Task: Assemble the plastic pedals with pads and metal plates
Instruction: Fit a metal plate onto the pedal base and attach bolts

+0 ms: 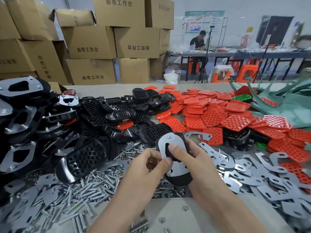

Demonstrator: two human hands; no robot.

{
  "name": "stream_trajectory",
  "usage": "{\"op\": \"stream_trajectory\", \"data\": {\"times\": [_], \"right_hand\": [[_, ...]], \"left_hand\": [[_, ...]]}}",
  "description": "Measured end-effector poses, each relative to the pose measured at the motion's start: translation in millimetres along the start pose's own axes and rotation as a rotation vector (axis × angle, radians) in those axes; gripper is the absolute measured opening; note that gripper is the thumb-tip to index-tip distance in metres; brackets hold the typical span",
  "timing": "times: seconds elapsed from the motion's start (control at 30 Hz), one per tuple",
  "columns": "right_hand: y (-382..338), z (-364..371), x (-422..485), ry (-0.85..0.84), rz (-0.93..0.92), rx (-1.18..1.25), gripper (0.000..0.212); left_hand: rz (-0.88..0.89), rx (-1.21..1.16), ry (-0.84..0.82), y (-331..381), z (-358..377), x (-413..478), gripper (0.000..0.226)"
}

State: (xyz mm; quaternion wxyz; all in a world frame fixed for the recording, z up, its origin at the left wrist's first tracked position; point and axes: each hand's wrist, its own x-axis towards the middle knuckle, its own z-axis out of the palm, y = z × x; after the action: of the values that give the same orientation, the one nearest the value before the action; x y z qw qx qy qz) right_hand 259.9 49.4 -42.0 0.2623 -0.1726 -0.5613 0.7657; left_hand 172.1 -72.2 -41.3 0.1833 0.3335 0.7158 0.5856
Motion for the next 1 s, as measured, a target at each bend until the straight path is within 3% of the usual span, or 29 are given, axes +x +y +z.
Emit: {"op": "stream_trajectory", "data": {"times": [0.17,0.27,0.37,0.53,0.73,1.0], "right_hand": [[3,0,1,0.05,-0.016,-0.009,0.025],[3,-2,4,0.119,0.014,0.094,0.022],[1,-5,6,0.145,0.063,0.242,0.032],[-4,-10,5,0.096,0.129,0.399,0.051],[-1,-8,5,0.077,0.082,0.317,0.062],[1,-11,5,0.104,0.06,0.321,0.061]], "left_hand": [[0.088,0.165,0.074,5,0,-3,0.013],[0.145,0.243,0.104,13,-14,-6,0.025],[0.11,0.311,0.191,13,-39,1,0.01],[0.016,0.687,0.034,8,-55,18,0.015],[0.01,1.087,-0.22,7,-40,34,0.021],[0.062,1.219,-0.11,1,-24,37,0.021]]}}
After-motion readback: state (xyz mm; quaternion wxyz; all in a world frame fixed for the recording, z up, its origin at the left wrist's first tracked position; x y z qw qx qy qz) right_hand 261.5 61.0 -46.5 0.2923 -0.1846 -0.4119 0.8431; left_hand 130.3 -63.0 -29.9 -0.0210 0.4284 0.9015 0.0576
